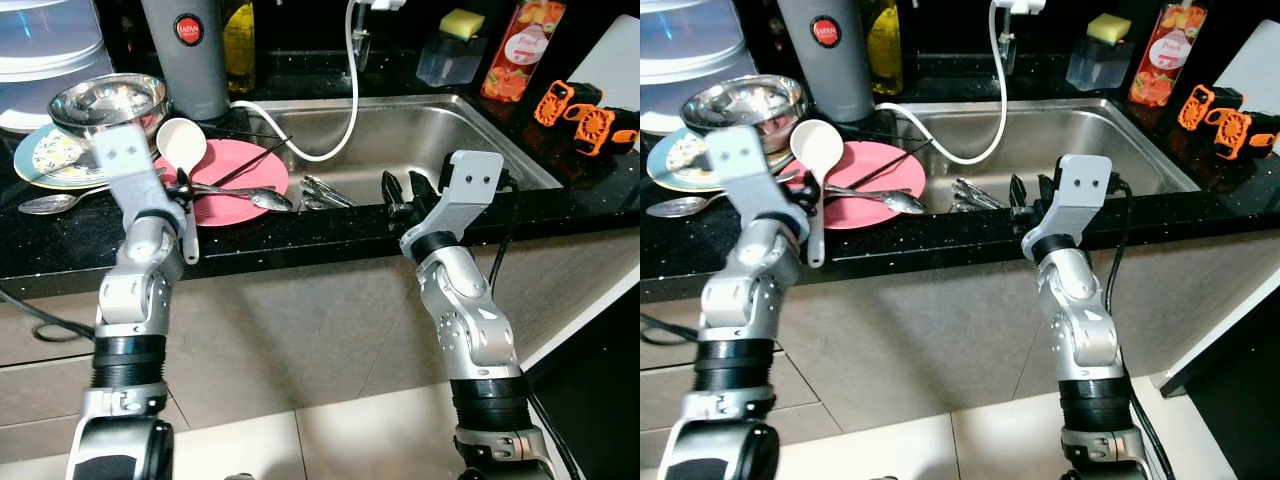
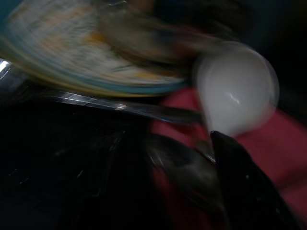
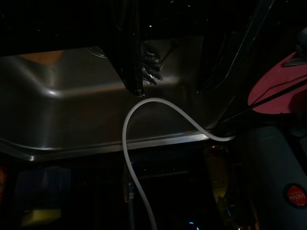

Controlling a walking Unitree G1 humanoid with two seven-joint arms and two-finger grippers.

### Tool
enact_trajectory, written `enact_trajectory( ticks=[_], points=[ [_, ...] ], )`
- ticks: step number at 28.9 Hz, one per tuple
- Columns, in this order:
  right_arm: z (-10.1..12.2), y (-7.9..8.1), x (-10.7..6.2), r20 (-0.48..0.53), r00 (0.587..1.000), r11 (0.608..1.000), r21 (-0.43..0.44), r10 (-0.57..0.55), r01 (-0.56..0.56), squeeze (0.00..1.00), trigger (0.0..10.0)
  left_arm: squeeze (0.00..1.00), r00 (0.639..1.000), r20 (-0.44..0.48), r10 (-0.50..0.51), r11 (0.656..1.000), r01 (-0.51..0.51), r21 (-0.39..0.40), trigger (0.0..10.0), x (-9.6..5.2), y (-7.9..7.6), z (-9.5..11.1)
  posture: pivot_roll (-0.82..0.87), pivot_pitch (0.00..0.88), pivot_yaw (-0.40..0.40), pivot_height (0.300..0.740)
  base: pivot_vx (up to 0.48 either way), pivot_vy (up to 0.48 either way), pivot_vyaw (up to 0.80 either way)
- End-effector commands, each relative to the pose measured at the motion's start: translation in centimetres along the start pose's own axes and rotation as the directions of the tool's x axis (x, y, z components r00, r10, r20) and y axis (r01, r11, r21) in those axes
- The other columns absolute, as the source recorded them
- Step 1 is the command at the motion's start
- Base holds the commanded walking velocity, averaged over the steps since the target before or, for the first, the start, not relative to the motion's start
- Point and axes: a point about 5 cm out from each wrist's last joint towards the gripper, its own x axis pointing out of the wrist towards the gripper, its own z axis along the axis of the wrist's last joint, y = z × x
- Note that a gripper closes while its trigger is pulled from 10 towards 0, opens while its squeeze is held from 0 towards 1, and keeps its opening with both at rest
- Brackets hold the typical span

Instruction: Kitchen organization

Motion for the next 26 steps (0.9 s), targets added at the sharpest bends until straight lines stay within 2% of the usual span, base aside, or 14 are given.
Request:
enact_trajectory(
  ticks=[1,3,5,9,12,17,18,19,20,21,26],
  points=[
    [-0.2,0.0,0.1,-0.009,1.000,1.000,0.002,0.001,-0.001,0.00,10.0,0.00,1.000,0.002,-0.031,0.998,0.031,0.060,10.0,-0.1,-0.3,0.5,0.15,0.023,-0.046,0.740,0.000,0.000,0.00],
    [-0.1,0.0,0.2,-0.008,1.000,1.000,0.002,-0.001,0.001,0.00,10.0,0.00,0.998,-0.002,-0.061,0.993,0.061,0.097,10.0,-0.3,-0.6,0.7,0.15,0.019,-0.041,0.740,0.000,0.000,0.00],
    [-0.1,-0.1,0.2,-0.006,1.000,1.000,0.001,-0.004,0.004,0.00,10.0,0.00,0.997,-0.031,-0.071,0.992,0.074,0.102,10.0,-0.4,-0.8,0.6,0.15,0.019,-0.041,0.740,0.000,0.000,0.00],
    [-0.1,-0.1,0.2,-0.006,1.000,1.000,0.002,-0.004,0.004,0.00,10.0,0.00,0.993,-0.097,-0.067,0.998,0.067,-0.006,10.0,0.3,-0.7,0.3,0.15,0.018,-0.042,0.740,0.000,0.000,0.00],
    [-0.1,0.1,0.3,-0.005,1.000,1.000,0.002,0.000,0.000,0.00,10.0,0.00,0.987,-0.136,-0.082,0.996,0.075,-0.053,10.0,1.2,-1.0,0.4,0.15,0.017,-0.045,0.740,0.000,0.000,0.00],
    [-0.1,0.2,0.4,-0.003,1.000,1.000,0.003,0.006,-0.006,0.00,10.0,0.00,0.975,-0.184,-0.124,0.990,0.109,-0.087,10.0,2.3,-1.7,0.4,0.15,0.018,-0.044,0.740,0.000,0.000,0.00],
    [0.0,0.2,0.4,-0.003,1.000,1.000,0.003,0.006,-0.006,0.00,10.0,0.00,0.966,-0.214,-0.147,0.986,0.125,-0.115,6.2,2.5,-2.0,0.2,0.14,0.018,-0.040,0.740,0.000,0.000,0.00],
    [0.0,0.2,0.3,-0.001,1.000,1.000,0.002,0.002,-0.002,0.00,10.0,0.00,0.949,-0.261,-0.178,0.978,0.141,-0.153,5.6,2.5,-2.3,-0.3,0.14,0.018,-0.040,0.740,0.000,0.000,0.00],
    [0.0,0.1,0.2,0.000,1.000,1.000,0.001,-0.002,0.002,0.00,10.0,0.00,0.941,-0.280,-0.191,0.974,0.148,-0.170,5.8,2.5,-2.5,-0.7,0.14,0.018,-0.040,0.740,0.000,0.000,0.00],
    [0.0,0.0,0.1,0.000,1.000,1.000,0.001,-0.008,0.008,0.00,10.0,0.00,0.934,-0.297,-0.196,0.974,0.150,-0.171,6.8,2.3,-2.7,-1.1,0.13,0.020,-0.027,0.740,0.000,0.000,0.00],
    [-0.1,-0.3,-0.1,0.000,1.000,1.000,-0.001,-0.019,0.019,0.00,10.0,0.00,0.917,-0.352,-0.187,0.978,0.140,-0.155,7.1,1.7,-3.3,-2.3,0.13,0.018,-0.019,0.740,0.000,0.000,0.00]
  ],
)
